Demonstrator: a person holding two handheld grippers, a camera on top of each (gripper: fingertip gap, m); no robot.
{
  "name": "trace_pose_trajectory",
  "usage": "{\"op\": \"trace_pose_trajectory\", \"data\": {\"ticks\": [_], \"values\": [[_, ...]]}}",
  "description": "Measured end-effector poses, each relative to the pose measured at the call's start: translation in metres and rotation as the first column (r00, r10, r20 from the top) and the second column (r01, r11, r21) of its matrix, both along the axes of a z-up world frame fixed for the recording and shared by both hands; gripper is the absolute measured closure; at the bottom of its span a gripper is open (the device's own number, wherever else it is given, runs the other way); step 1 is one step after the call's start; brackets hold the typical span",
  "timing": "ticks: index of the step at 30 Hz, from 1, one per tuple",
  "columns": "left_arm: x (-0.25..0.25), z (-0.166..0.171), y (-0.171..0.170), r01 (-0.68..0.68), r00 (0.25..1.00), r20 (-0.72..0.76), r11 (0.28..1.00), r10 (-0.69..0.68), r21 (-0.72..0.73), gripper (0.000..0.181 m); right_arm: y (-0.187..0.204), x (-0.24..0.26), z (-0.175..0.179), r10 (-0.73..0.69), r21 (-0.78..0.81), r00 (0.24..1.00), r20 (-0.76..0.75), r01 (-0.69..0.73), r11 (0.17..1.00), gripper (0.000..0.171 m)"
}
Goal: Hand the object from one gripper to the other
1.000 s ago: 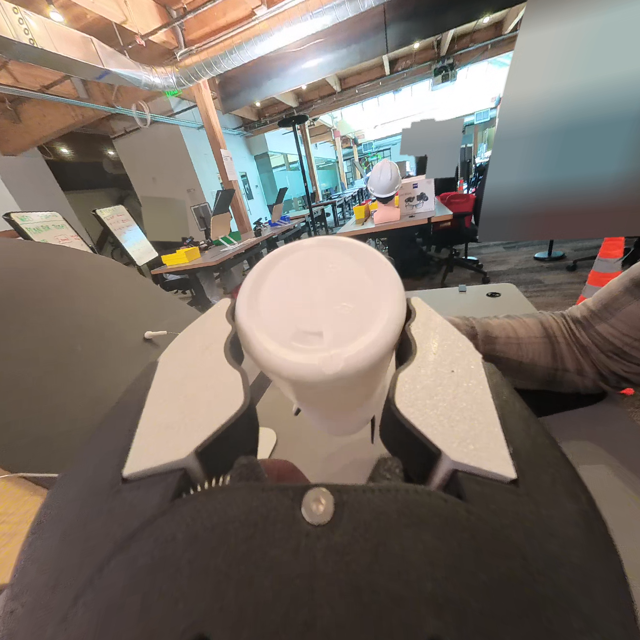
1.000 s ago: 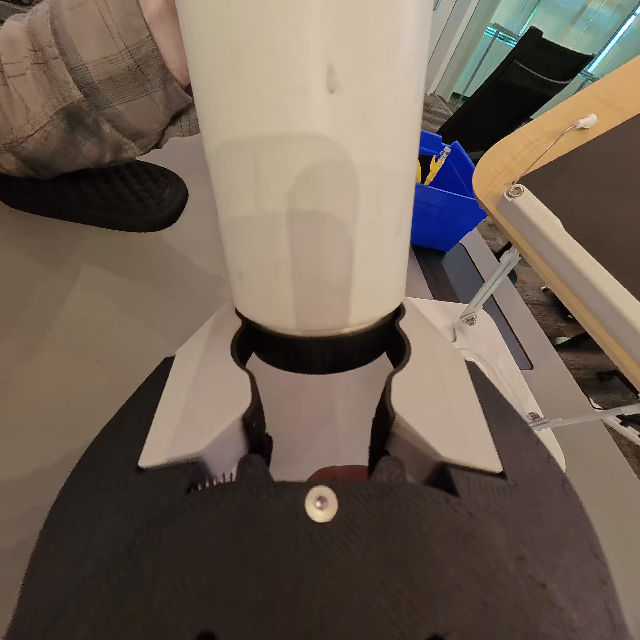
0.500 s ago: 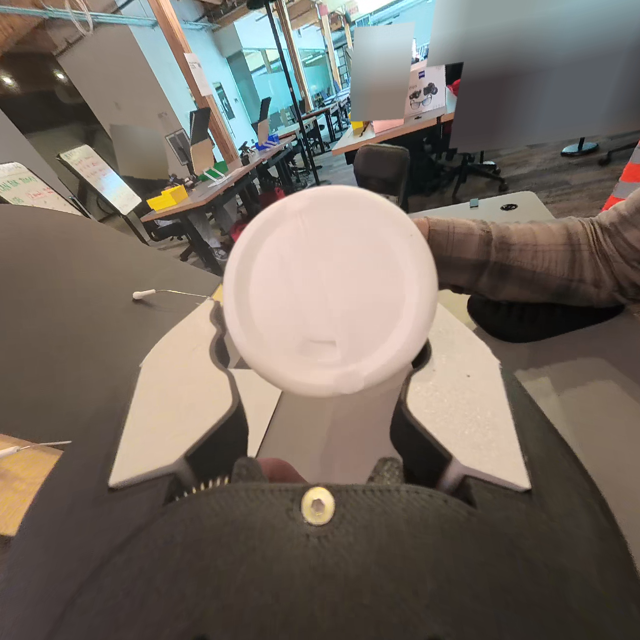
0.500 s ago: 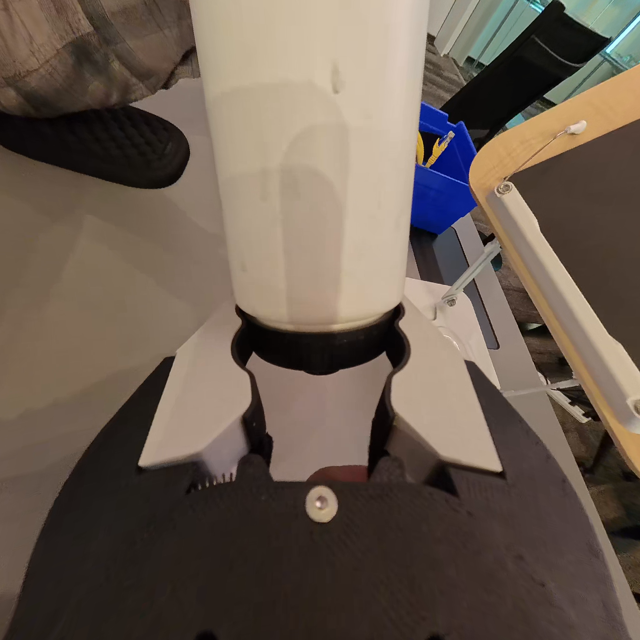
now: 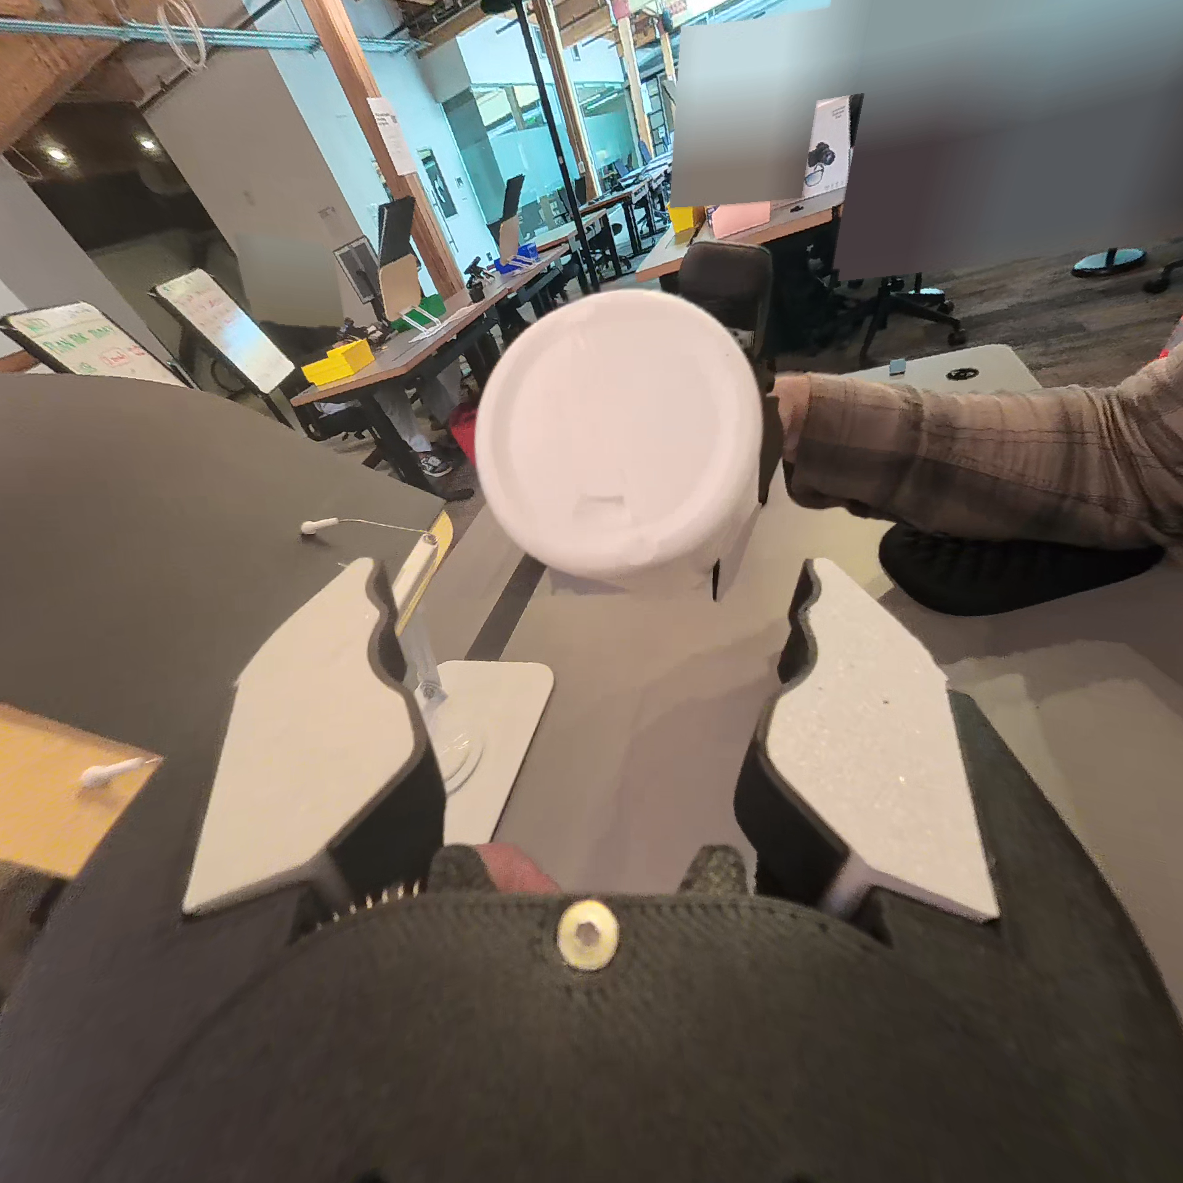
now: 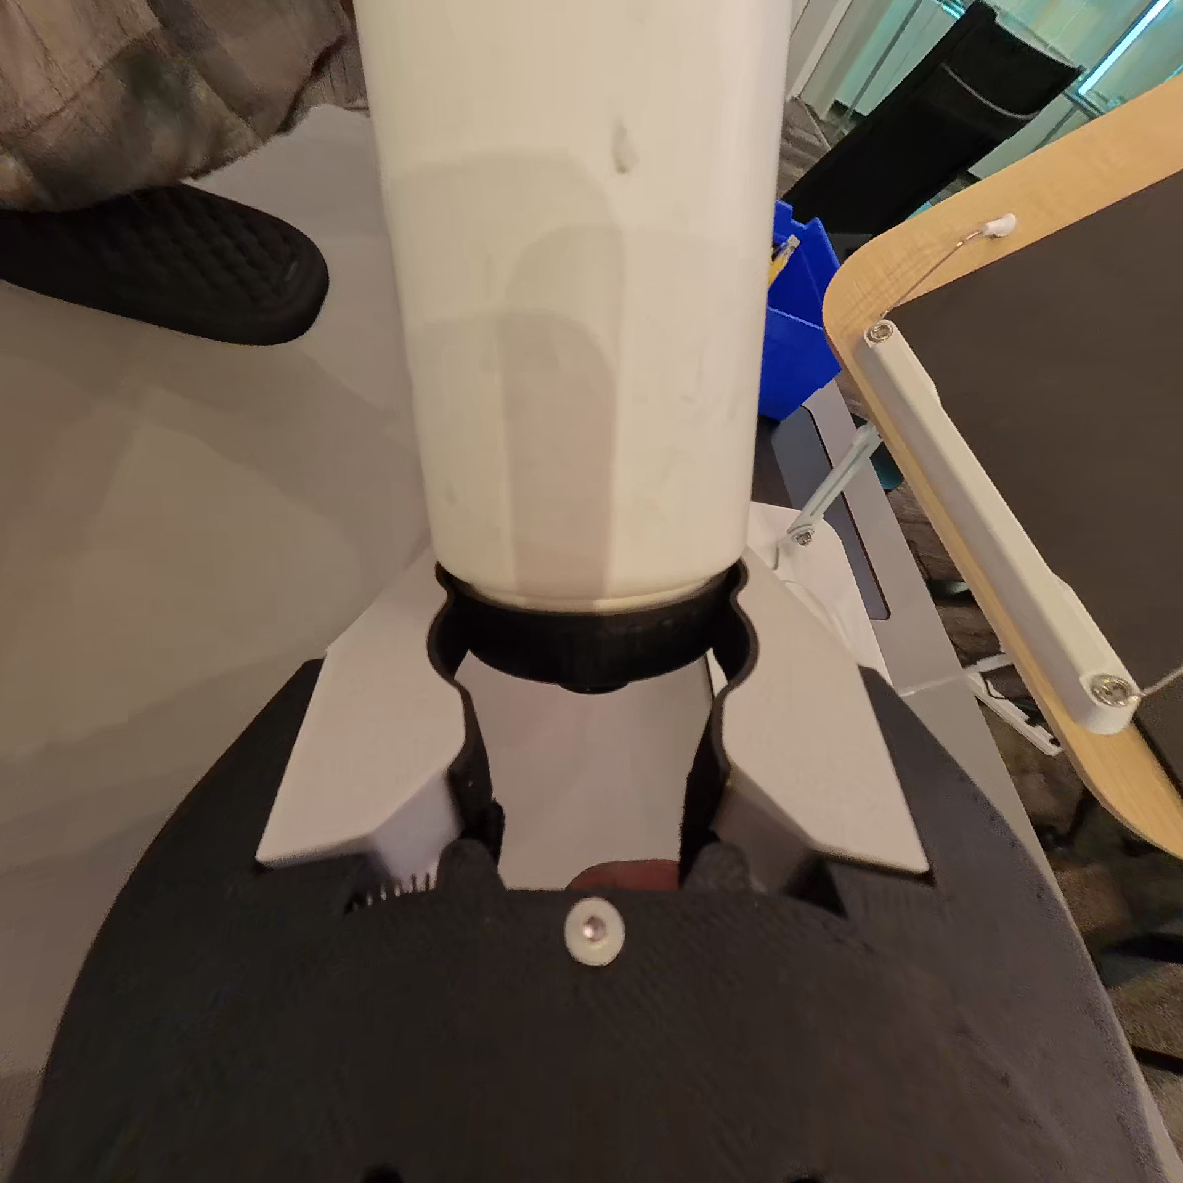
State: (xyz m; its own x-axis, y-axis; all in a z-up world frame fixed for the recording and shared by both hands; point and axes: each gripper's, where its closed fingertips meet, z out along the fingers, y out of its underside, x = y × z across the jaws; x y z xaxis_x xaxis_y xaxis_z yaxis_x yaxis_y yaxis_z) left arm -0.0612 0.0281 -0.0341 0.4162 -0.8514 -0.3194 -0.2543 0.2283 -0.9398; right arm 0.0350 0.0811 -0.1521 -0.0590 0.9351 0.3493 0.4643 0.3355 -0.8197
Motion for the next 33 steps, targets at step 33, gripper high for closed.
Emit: {"op": "trace_pose_trajectory", "data": {"ticks": [33], "values": [[0.016,-0.065,0.009,-0.021,0.923,-0.383,0.998,0.040,0.054,0.081,0.006,0.016,-0.031,-0.101,0.156,0.950,0.297,0.056,0.986,0.094]]}}
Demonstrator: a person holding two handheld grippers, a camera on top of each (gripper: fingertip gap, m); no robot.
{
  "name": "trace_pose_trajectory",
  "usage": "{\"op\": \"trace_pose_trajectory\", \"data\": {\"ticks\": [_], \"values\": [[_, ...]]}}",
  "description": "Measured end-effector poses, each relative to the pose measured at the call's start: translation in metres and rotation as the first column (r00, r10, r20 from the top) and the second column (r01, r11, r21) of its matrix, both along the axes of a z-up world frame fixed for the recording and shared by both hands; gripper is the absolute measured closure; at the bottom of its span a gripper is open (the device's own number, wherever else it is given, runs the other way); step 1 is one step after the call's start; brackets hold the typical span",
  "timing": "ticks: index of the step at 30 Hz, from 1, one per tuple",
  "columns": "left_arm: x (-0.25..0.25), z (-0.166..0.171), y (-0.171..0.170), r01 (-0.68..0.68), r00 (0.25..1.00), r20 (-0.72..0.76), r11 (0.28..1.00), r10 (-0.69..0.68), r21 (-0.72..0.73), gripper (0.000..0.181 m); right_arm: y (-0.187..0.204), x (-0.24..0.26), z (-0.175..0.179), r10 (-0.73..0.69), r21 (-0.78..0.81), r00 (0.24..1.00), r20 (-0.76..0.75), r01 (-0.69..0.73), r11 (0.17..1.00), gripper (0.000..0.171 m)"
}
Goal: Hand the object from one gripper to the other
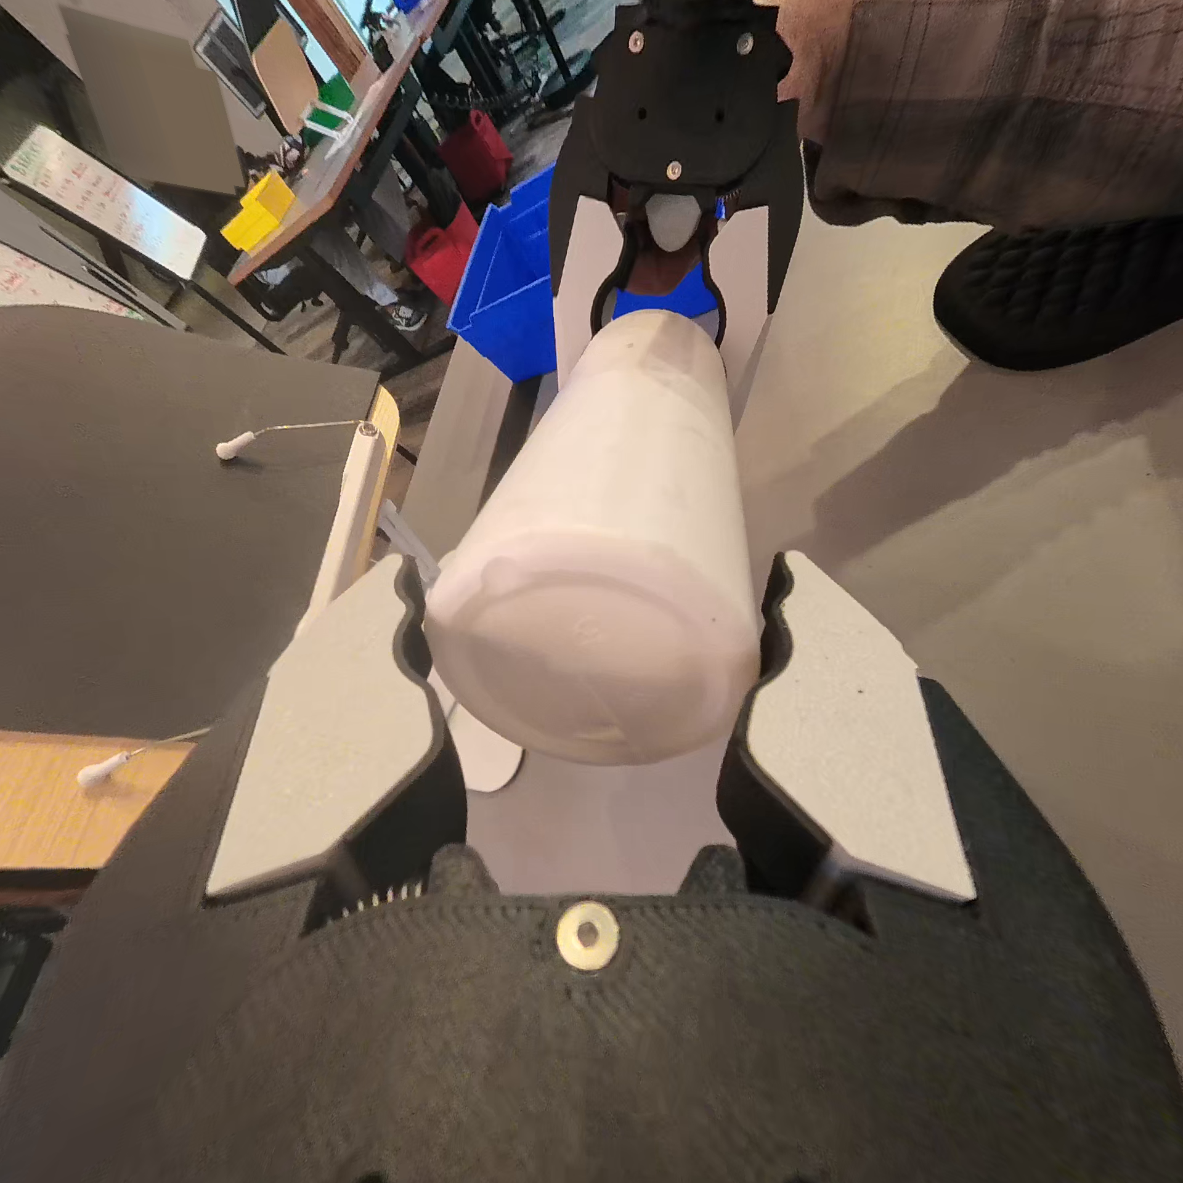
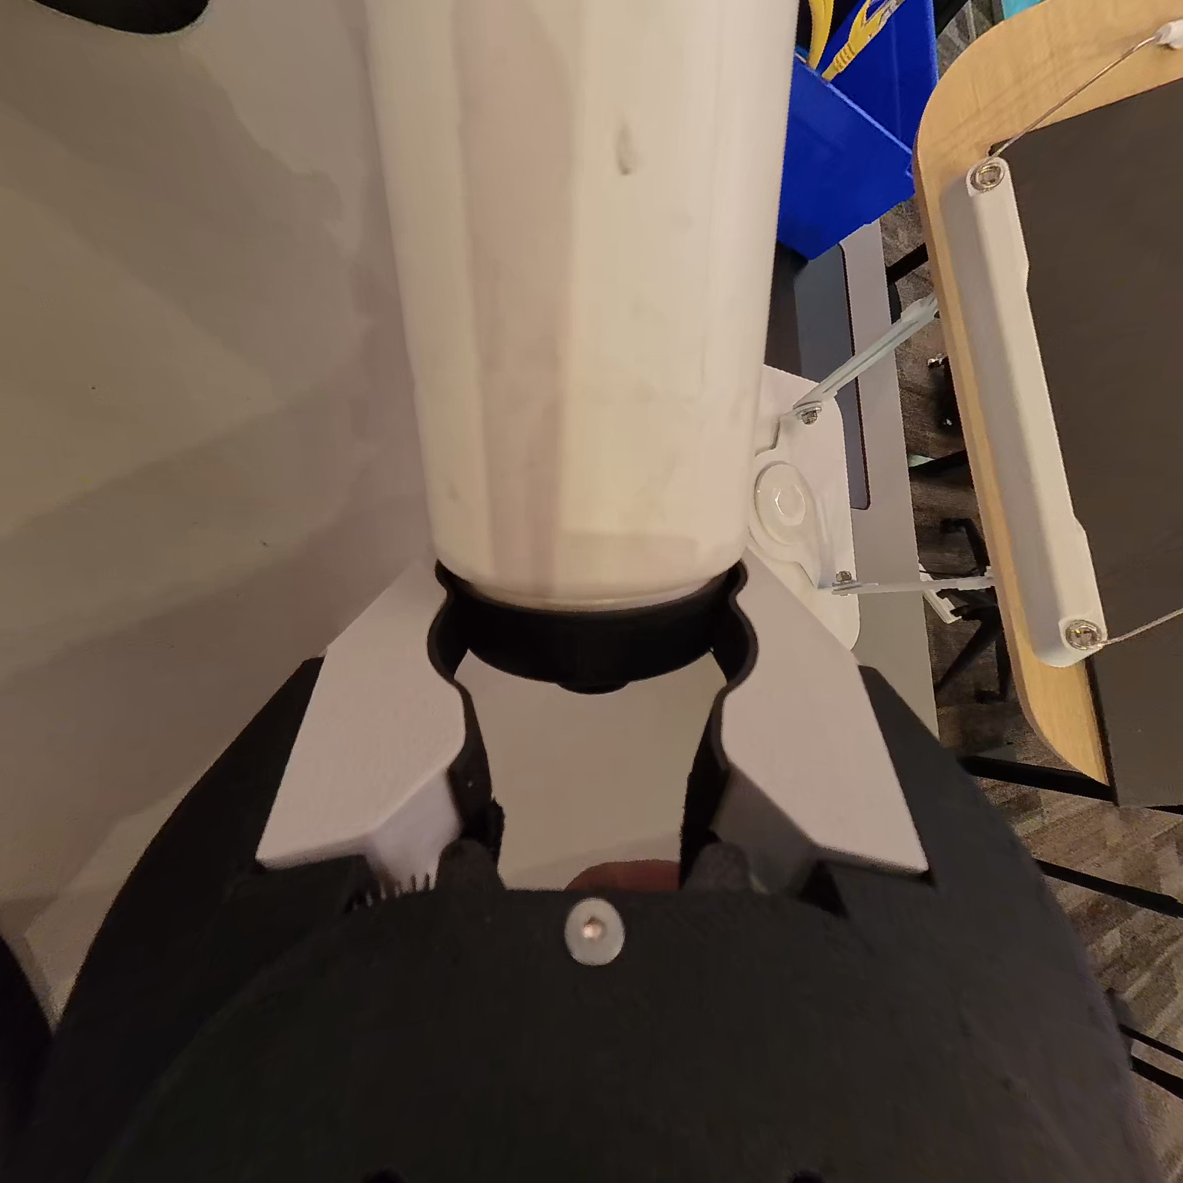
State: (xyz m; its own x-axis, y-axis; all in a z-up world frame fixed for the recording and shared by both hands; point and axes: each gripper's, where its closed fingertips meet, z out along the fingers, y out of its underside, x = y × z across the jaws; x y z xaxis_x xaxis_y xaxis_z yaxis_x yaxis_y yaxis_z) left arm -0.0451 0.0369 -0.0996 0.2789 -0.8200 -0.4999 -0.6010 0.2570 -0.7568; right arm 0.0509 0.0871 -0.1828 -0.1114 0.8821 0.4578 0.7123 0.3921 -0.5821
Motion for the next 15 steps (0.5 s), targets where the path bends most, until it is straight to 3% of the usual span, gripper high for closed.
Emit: {"op": "trace_pose_trajectory", "data": {"ticks": [7,11,12,15], "values": [[-0.001,0.000,0.003,-0.001,1.000,0.023,1.000,0.001,0.024,0.084,-0.001,0.004,0.003,-0.008,0.004,1.000,0.007,0.008,1.000,0.094],[0.005,-0.006,0.000,0.006,1.000,0.011,1.000,-0.006,-0.024,0.052,-0.006,0.001,0.003,0.016,0.011,1.000,0.017,-0.016,1.000,0.094],[0.007,-0.009,-0.004,0.025,1.000,0.004,0.999,-0.025,-0.044,0.051,-0.008,0.000,0.003,0.021,0.010,1.000,0.020,-0.021,1.000,0.094],[0.011,-0.006,-0.007,0.061,0.998,0.019,0.998,-0.061,-0.019,0.069,-0.007,0.000,0.001,0.014,0.008,1.000,0.027,-0.014,1.000,0.094]]}}
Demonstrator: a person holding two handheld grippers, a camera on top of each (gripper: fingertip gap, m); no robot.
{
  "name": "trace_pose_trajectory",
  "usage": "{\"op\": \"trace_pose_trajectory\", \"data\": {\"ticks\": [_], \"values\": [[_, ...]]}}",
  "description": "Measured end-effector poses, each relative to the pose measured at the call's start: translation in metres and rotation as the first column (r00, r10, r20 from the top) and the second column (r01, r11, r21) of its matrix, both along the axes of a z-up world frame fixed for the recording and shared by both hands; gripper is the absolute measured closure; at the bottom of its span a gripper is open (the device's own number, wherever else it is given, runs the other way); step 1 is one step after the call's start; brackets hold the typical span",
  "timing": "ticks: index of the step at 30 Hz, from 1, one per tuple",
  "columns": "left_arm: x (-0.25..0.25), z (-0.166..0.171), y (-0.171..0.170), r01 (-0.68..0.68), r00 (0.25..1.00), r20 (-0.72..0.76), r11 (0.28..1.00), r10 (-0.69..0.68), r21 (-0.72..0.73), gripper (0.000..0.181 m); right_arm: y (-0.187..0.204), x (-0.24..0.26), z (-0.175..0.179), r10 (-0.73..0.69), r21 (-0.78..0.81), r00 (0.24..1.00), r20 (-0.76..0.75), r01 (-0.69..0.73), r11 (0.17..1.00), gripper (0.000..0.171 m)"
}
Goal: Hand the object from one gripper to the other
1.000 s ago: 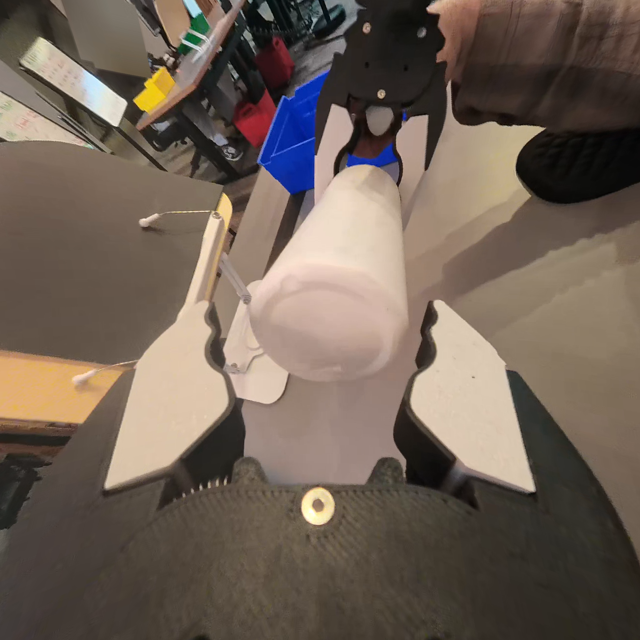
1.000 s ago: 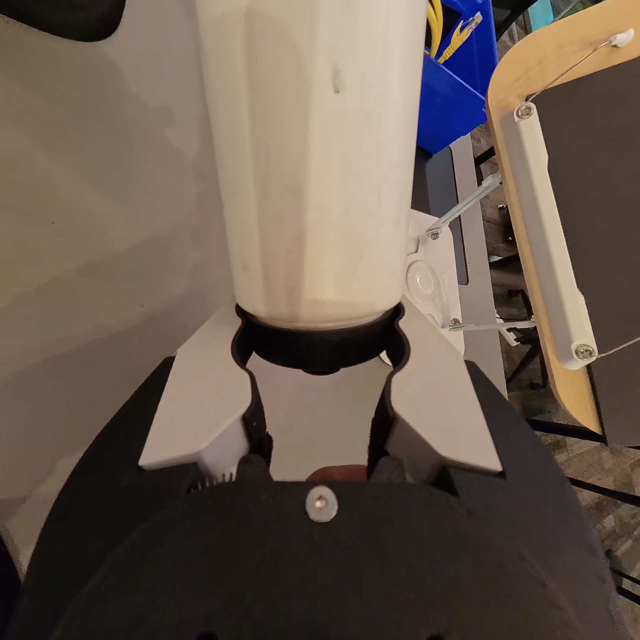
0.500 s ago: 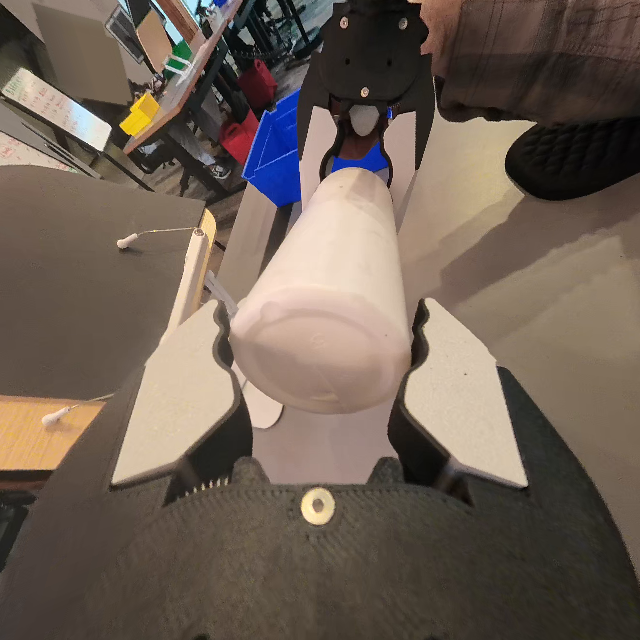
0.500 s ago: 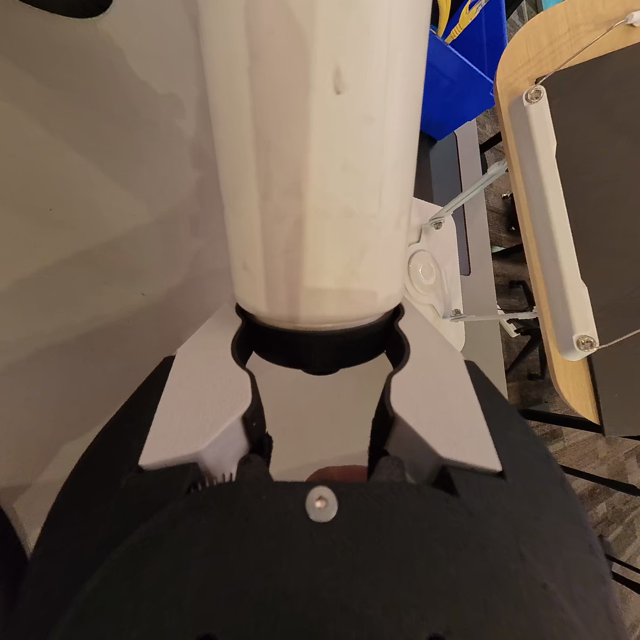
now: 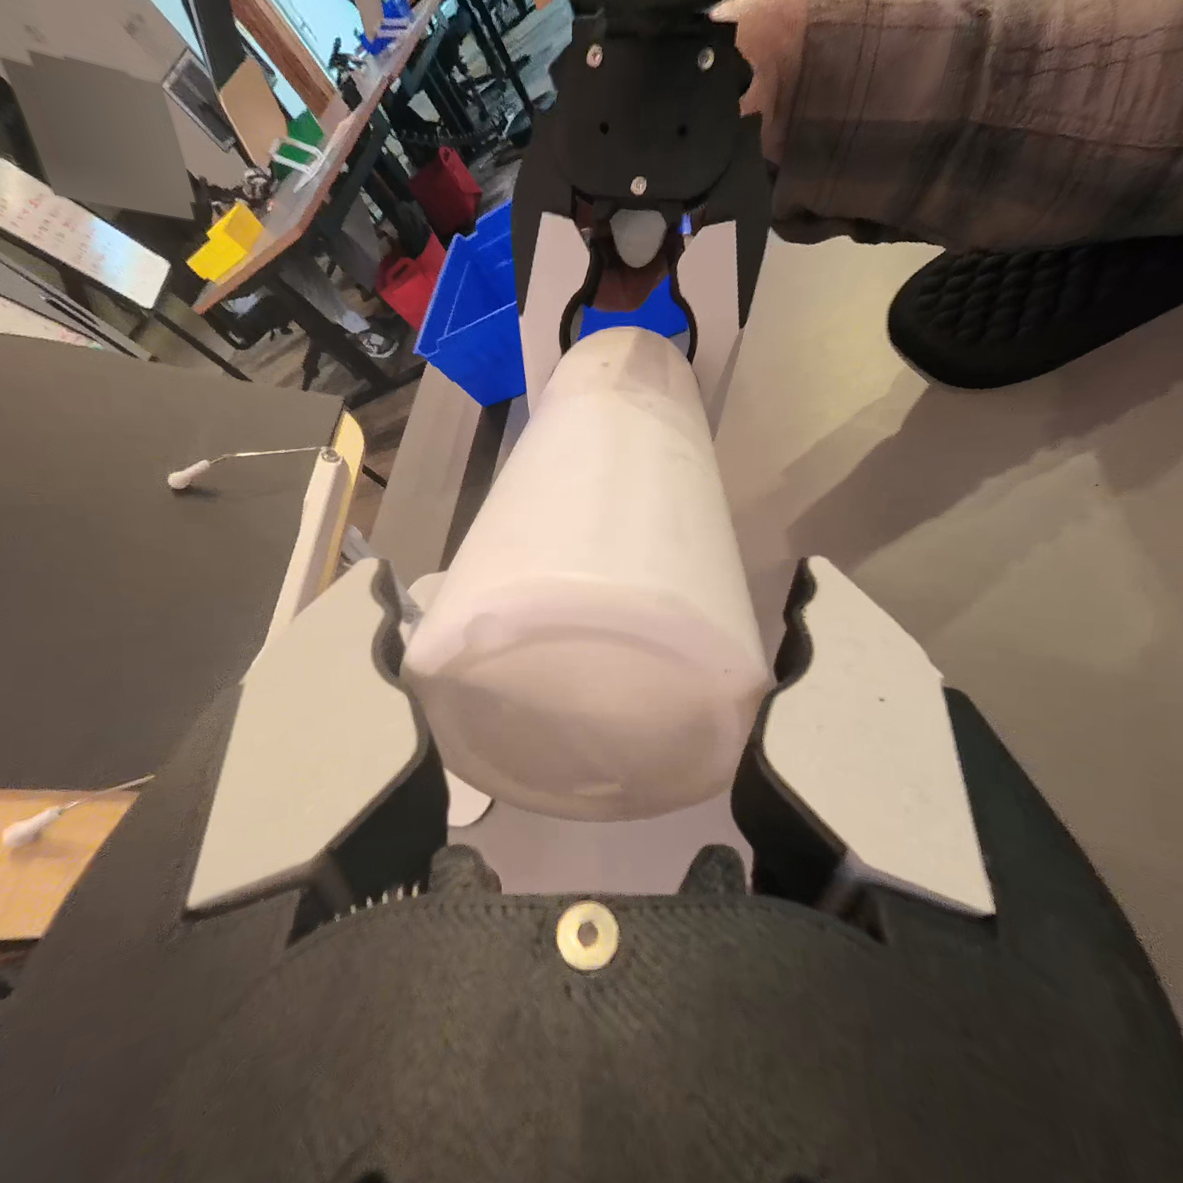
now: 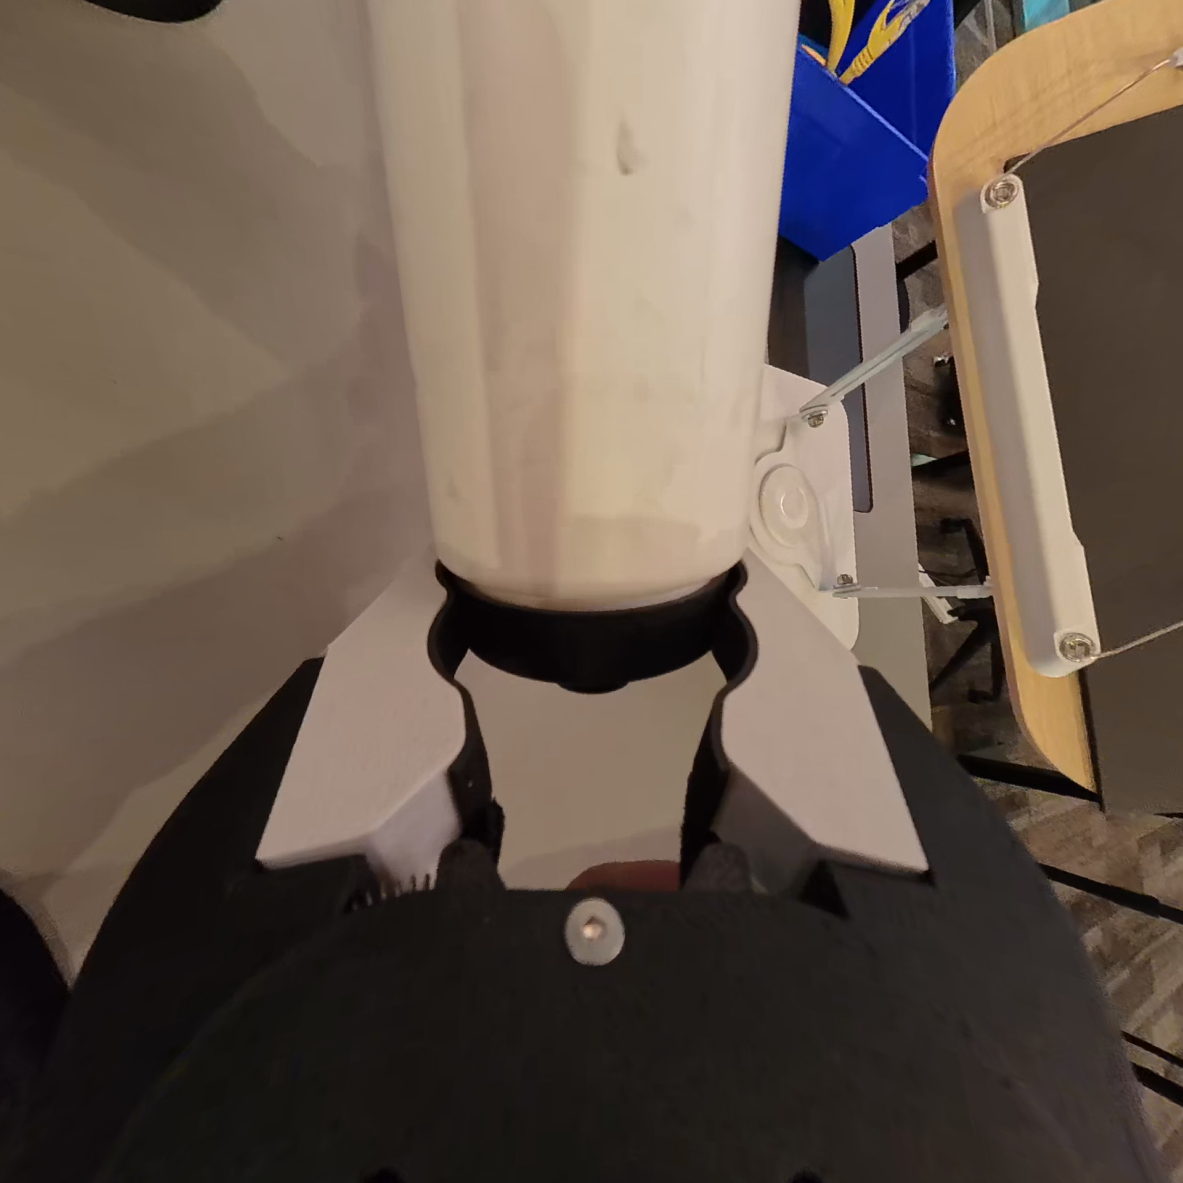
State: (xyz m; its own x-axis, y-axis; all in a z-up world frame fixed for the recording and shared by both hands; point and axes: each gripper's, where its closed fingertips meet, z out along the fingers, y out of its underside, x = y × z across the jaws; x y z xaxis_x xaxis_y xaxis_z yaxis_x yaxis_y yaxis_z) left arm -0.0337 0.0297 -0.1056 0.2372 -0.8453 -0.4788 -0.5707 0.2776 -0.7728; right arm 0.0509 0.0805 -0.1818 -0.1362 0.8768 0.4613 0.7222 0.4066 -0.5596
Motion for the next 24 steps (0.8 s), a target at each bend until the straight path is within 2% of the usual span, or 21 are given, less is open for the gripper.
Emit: {"op": "trace_pose_trajectory", "data": {"ticks": [24], "values": [[0.001,0.024,-0.013,0.084,0.989,0.114,0.995,-0.091,0.060,0.075,-0.001,-0.006,0.018,0.019,0.021,0.995,-0.098,-0.017,1.000,0.090]]}}
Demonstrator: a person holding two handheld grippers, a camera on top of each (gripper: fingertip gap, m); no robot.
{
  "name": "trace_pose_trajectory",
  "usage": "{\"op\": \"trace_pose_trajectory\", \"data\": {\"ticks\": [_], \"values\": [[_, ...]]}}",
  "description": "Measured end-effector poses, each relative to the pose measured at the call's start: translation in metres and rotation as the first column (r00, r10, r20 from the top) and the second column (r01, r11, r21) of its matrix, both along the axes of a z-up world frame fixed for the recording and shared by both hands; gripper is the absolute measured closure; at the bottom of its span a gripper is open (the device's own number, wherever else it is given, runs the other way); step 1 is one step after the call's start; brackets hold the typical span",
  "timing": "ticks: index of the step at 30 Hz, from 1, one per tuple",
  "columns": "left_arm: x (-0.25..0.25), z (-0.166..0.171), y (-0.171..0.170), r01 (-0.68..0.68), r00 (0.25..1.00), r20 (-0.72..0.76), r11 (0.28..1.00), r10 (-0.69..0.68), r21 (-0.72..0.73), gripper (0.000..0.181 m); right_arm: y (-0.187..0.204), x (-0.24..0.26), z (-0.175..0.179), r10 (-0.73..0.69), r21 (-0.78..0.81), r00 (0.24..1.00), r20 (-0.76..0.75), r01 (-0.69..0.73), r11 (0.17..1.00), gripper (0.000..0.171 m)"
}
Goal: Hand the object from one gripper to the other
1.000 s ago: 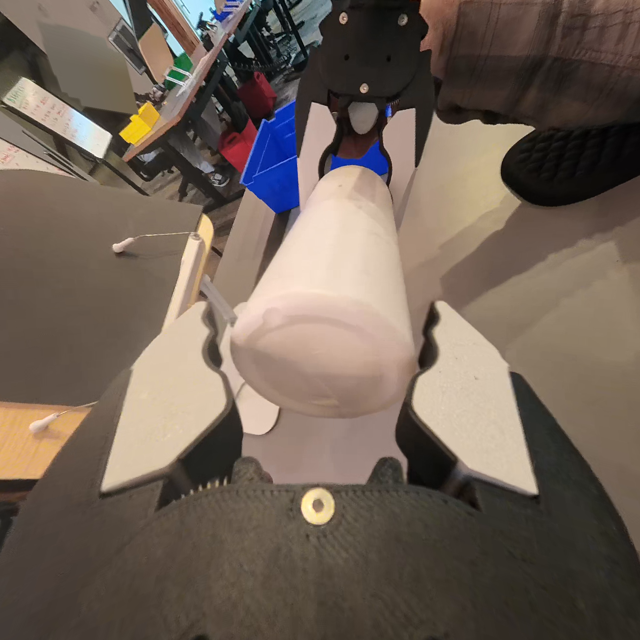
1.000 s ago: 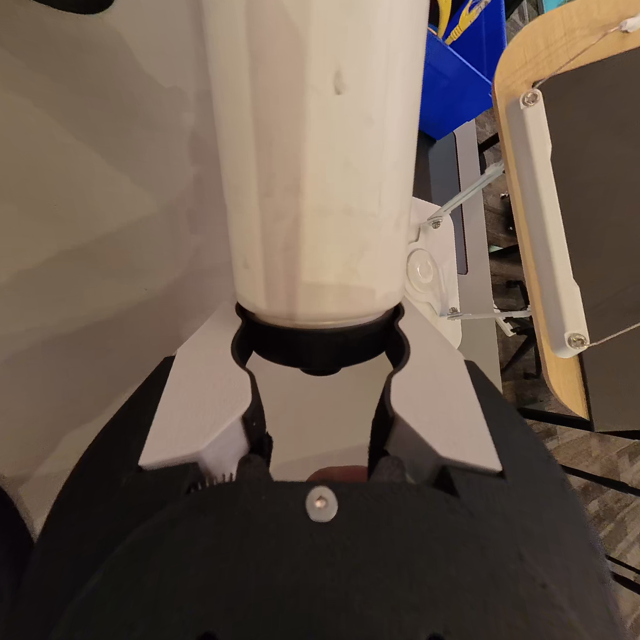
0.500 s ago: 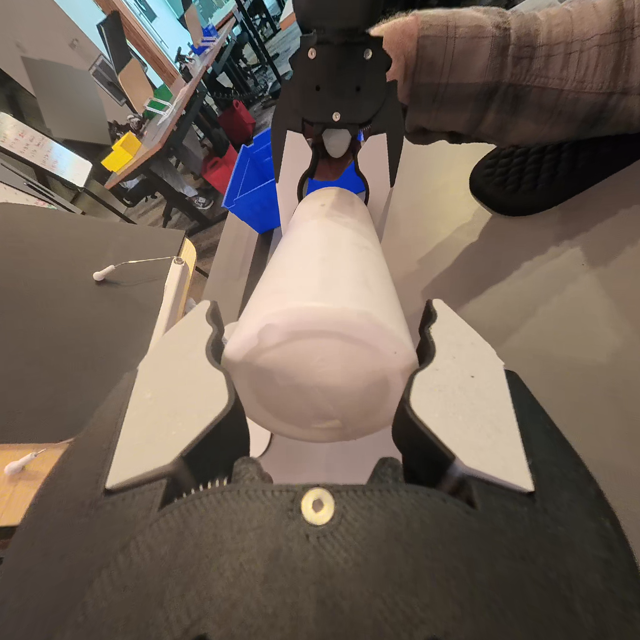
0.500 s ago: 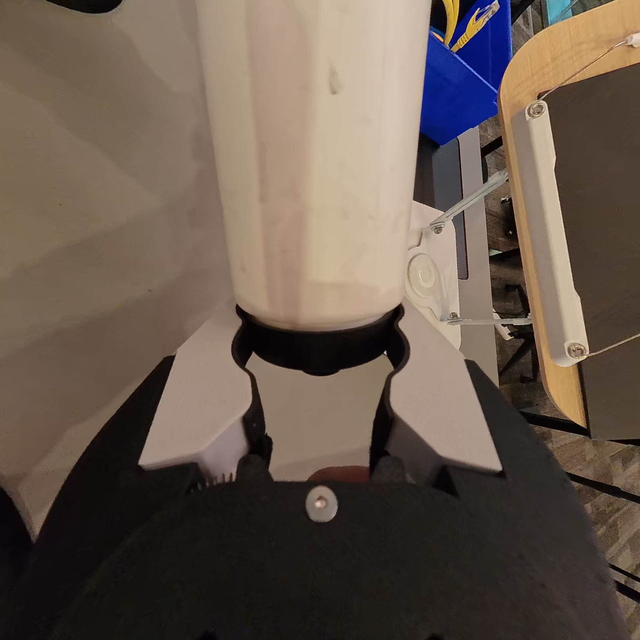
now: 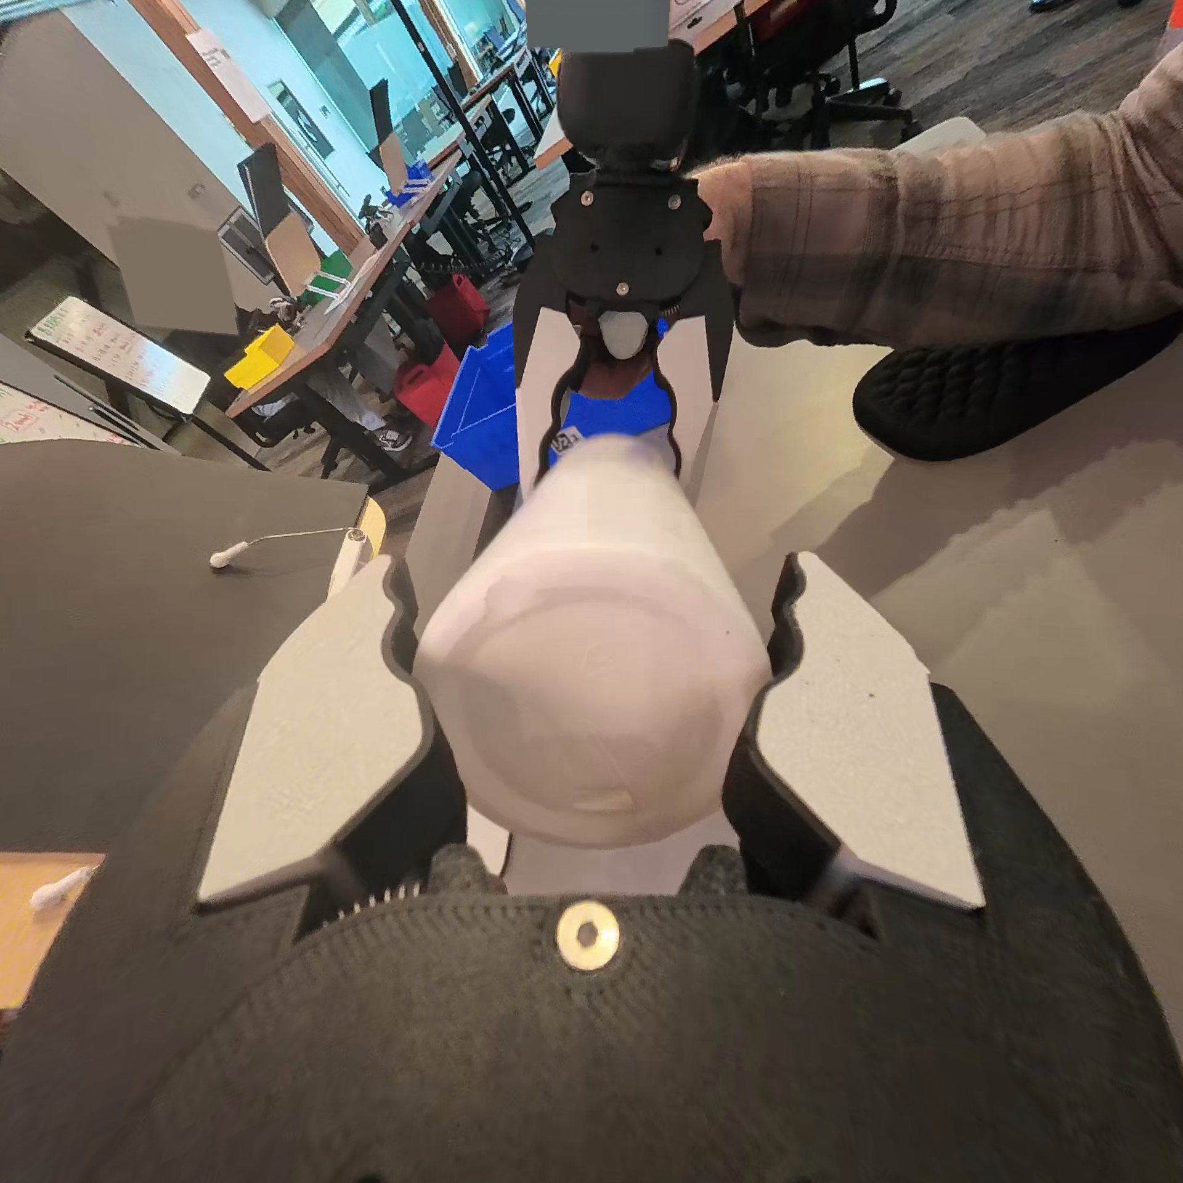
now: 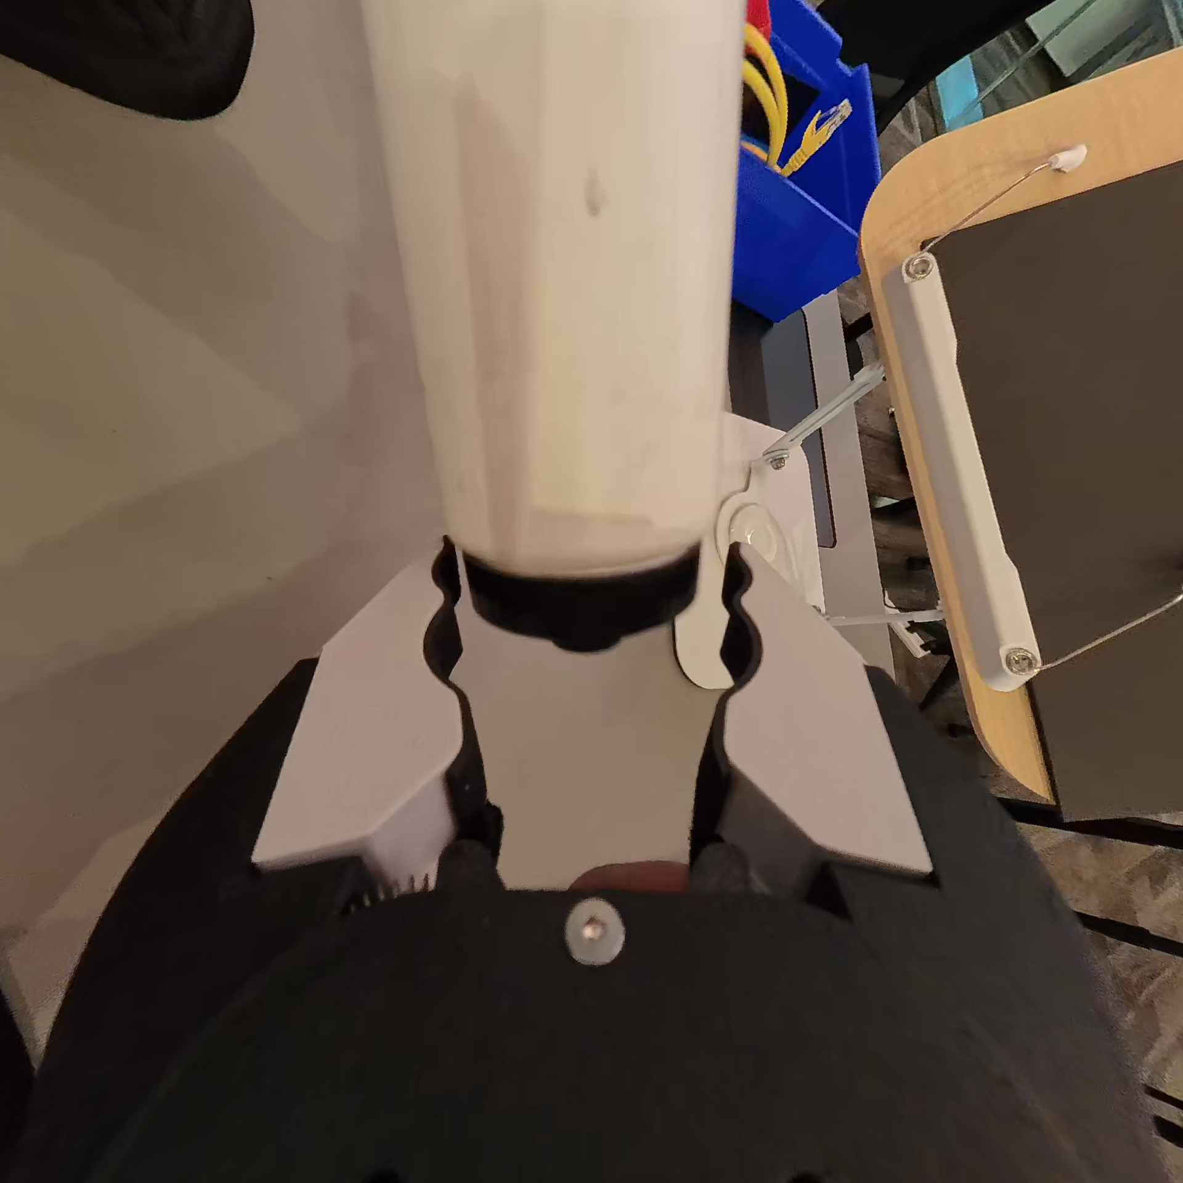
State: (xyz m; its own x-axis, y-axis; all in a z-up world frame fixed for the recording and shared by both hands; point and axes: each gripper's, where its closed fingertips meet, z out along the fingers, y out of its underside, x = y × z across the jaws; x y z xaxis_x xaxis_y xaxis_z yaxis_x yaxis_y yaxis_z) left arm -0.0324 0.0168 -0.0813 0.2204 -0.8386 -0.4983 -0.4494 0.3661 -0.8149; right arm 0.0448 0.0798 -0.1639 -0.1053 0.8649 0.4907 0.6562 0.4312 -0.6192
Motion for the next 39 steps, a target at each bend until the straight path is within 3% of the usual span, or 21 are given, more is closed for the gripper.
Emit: {"op": "trace_pose_trajectory", "data": {"ticks": [12,17,19,23,27,33,39], "values": [[-0.006,0.002,0.004,-0.018,1.000,0.015,1.000,0.018,0.007,0.077,0.003,0.001,-0.001,0.005,-0.096,0.998,-0.067,-0.012,0.995,0.085],[-0.018,0.032,-0.003,0.007,0.986,0.169,1.000,-0.011,0.022,0.077,0.011,-0.001,-0.015,-0.010,-0.300,0.984,-0.177,-0.044,0.953,0.075],[-0.025,0.049,-0.007,0.028,0.965,0.261,0.999,-0.035,0.031,0.077,0.012,-0.008,-0.008,-0.001,-0.369,0.952,-0.306,-0.118,0.922,0.076],[-0.045,0.079,-0.011,0.066,0.889,0.451,0.997,-0.079,0.045,0.077,0.012,-0.016,0.048,-0.050,-0.442,0.744,-0.667,-0.340,0.830,0.089],[-0.063,0.102,-0.008,0.078,0.777,0.623,0.996,-0.094,0.052,0.077,0.015,-0.014,0.098,-0.162,-0.418,0.472,-0.867,-0.511,0.751,0.109],[-0.067,0.111,-0.005,0.125,0.678,0.726,0.991,-0.116,0.041,0.077,0.005,-0.014,0.137,-0.267,-0.313,0.172,-0.948,-0.645,0.697,0.125],[-0.065,0.113,0.000,0.166,0.600,0.791,0.986,-0.119,0.023,0.077,0.002,-0.005,0.156,-0.339,-0.250,0.003,-0.941,-0.683,0.686,0.140]]}}
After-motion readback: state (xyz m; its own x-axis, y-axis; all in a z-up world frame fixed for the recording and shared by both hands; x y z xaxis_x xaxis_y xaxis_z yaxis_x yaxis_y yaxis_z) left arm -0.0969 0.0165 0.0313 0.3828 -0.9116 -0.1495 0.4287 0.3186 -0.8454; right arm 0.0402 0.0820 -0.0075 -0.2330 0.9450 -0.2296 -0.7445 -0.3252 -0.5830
